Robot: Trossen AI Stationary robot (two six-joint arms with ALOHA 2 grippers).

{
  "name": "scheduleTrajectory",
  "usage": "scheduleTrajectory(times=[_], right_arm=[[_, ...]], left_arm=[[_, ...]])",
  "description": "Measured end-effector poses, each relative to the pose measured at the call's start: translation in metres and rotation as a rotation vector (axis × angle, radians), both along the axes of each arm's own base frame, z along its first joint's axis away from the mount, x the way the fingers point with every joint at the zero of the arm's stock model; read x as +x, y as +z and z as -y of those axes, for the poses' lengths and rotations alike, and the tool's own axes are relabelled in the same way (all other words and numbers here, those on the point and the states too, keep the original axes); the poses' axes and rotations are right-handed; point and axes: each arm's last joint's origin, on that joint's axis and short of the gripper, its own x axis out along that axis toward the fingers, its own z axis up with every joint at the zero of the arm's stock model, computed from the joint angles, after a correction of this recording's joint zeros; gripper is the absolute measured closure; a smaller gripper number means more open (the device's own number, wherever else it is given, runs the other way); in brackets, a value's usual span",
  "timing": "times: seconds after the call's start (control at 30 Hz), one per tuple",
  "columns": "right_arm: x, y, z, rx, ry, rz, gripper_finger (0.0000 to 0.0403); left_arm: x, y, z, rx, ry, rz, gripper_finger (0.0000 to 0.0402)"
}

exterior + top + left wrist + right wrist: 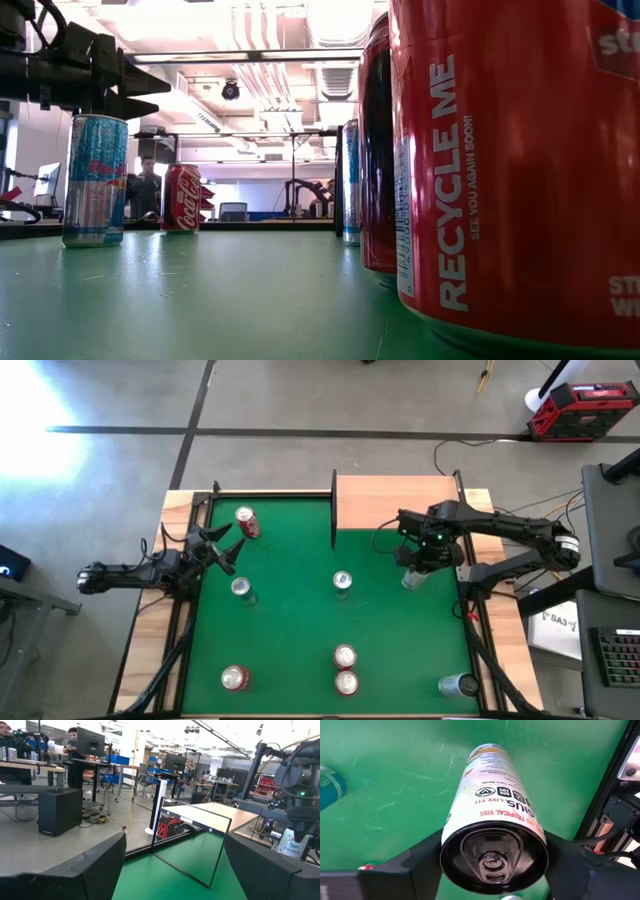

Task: Place canned beverage on shelf
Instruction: Put the top white yellow soda can on the shelf

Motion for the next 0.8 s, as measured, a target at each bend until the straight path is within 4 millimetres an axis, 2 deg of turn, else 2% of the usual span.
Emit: scheduleTrajectory(times=[0.07,0.2,0.33,0.5,0.67,0.8], right_arm=[[0.001,0.000,-0.003,-0.003,0.027,0.005,0.0158],[0.004,0.001,-0.007,-0.022,0.136,0.059,0.0158],[0.014,0.003,-0.006,-0.122,0.464,0.202,0.0154],[0.020,0.002,-0.011,-0.166,0.866,0.272,0.0144],[0.021,0.006,-0.011,-0.088,1.093,0.207,0.0142],[0.025,0.019,-0.008,-0.019,1.159,0.061,0.0142]], left_arm=[[0.000,0.000,0.000,0.000,0.000,0.000,0.0078],[0.000,0.000,0.000,0.000,0.000,0.000,0.0078],[0.000,0.000,0.000,0.000,0.000,0.000,0.0078],[0.000,0.000,0.000,0.000,0.000,0.000,0.0078],[0.000,0.000,0.000,0.000,0.000,0.000,0.0078],[0.000,0.000,0.000,0.000,0.000,-0.001,0.0078]])
